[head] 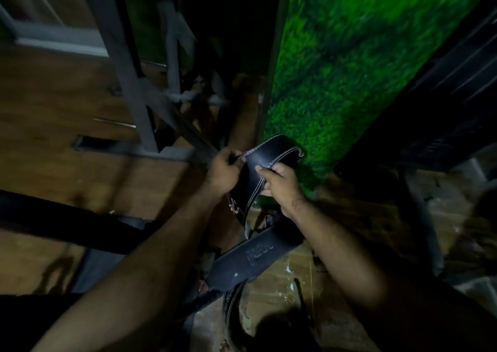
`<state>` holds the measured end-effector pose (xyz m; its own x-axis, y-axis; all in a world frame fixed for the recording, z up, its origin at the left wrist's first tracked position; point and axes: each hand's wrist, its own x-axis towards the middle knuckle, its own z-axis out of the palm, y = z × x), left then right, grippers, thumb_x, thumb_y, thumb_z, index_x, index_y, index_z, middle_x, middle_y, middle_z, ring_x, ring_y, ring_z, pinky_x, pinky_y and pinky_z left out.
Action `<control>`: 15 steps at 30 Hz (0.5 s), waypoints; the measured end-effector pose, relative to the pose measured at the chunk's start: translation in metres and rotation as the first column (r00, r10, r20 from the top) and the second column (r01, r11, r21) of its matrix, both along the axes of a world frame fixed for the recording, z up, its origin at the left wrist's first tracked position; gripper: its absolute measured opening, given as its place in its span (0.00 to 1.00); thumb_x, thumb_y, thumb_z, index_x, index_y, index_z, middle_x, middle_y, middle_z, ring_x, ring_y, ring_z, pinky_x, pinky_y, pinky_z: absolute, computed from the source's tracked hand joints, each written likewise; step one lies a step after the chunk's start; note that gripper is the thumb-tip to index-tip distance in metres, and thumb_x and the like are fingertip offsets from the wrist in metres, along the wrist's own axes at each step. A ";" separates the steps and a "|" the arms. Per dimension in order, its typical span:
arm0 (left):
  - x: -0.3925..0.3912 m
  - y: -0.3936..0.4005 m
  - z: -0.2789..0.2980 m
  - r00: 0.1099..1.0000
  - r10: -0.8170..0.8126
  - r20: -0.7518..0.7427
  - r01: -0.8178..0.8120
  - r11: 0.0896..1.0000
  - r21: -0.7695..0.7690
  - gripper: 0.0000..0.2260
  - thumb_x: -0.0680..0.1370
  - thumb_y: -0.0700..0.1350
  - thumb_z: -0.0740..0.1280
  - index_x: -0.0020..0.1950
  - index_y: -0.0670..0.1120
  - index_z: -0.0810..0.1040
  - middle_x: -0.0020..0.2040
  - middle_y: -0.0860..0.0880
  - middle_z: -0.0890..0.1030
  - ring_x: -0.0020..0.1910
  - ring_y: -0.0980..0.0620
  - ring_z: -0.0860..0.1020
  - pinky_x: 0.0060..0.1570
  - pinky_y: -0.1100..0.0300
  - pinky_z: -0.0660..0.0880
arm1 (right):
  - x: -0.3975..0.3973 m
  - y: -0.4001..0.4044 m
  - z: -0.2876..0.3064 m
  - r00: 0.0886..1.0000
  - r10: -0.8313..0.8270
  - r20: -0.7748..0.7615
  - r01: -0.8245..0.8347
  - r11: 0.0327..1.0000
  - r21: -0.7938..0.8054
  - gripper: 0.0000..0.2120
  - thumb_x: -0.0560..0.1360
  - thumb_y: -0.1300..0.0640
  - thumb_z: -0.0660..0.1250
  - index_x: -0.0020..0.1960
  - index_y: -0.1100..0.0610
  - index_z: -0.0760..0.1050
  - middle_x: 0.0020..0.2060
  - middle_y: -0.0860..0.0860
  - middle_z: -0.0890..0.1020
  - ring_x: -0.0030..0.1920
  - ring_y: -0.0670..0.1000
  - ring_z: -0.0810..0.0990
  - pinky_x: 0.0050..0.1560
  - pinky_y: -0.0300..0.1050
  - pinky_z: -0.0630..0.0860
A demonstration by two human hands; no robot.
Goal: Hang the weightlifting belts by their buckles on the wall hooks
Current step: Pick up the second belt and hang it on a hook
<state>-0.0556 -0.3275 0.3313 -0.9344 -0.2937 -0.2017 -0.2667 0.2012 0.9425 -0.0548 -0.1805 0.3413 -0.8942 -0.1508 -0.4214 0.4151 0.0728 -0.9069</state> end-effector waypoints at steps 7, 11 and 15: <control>0.034 0.026 0.152 0.976 0.040 -0.212 0.000 0.983 0.184 0.10 0.80 0.37 0.66 0.41 0.48 0.75 0.34 0.50 0.74 0.31 0.58 0.70 0.35 0.64 0.67 | 0.020 0.024 0.138 0.976 -0.065 -0.206 0.040 0.992 -0.121 0.10 0.76 0.58 0.70 0.37 0.53 0.74 0.32 0.50 0.78 0.34 0.50 0.76 0.34 0.39 0.70; 0.055 0.054 0.229 0.952 0.054 -0.301 0.012 0.977 0.214 0.08 0.80 0.38 0.66 0.42 0.47 0.76 0.33 0.50 0.74 0.31 0.56 0.69 0.33 0.62 0.68 | 0.032 0.046 0.209 0.968 -0.082 -0.236 0.016 0.964 -0.266 0.06 0.77 0.56 0.70 0.42 0.55 0.79 0.36 0.50 0.84 0.36 0.49 0.82 0.36 0.40 0.76; 0.079 0.088 0.289 0.933 0.044 -0.356 0.029 0.980 0.198 0.09 0.80 0.37 0.65 0.41 0.45 0.75 0.31 0.51 0.74 0.28 0.58 0.70 0.31 0.64 0.68 | 0.028 0.079 0.271 0.989 -0.126 -0.078 0.076 0.883 -0.463 0.20 0.77 0.49 0.70 0.63 0.62 0.78 0.55 0.59 0.85 0.52 0.56 0.86 0.48 0.49 0.83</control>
<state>0.0236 -0.2396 0.6201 -0.9530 -0.2894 0.0901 0.0938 0.0013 0.9956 -0.0265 -0.1019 0.6127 -0.9496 -0.2105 -0.2322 0.3002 -0.3978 -0.8670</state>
